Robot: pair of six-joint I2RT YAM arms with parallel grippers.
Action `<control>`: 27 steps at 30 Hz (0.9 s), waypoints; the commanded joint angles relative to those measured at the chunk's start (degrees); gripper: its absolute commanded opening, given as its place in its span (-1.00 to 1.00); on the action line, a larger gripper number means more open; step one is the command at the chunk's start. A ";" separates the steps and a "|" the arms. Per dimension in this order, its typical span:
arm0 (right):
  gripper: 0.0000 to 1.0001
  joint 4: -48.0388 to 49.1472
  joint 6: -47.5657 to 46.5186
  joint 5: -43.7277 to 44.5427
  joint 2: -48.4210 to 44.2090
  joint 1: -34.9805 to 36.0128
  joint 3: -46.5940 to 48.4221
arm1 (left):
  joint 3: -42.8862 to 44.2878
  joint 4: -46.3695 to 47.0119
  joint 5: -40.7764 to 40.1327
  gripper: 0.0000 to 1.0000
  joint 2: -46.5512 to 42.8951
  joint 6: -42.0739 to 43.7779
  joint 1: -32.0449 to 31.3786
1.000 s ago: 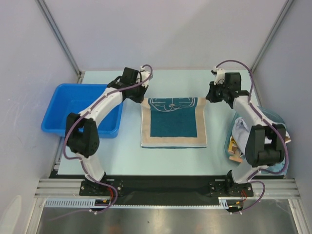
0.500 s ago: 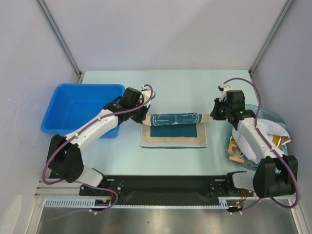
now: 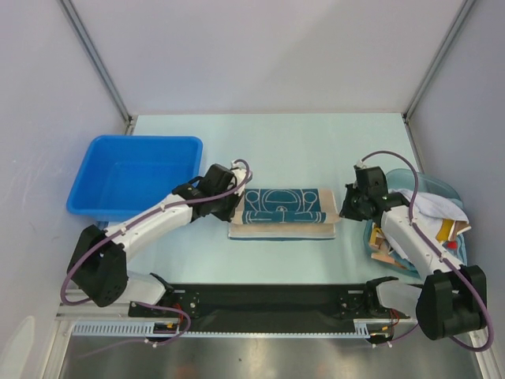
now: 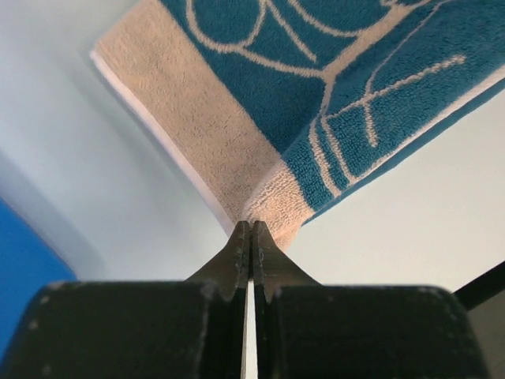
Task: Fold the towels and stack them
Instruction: Fold the towel
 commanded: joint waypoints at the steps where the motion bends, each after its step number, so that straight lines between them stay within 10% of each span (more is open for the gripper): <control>1: -1.00 -3.00 6.05 4.96 -1.48 0.58 1.30 | -1.78 0.18 -2.24 -0.99 -2.38 -2.88 -1.24; 21: -0.80 -3.35 18.71 5.40 -3.06 1.19 -6.78 | -3.28 -3.33 -5.14 -0.96 3.15 -4.55 -3.08; 27: -0.28 -9.84 20.12 6.11 -4.47 1.28 -2.22 | 0.32 -10.01 -11.89 -0.19 4.21 -6.39 -3.79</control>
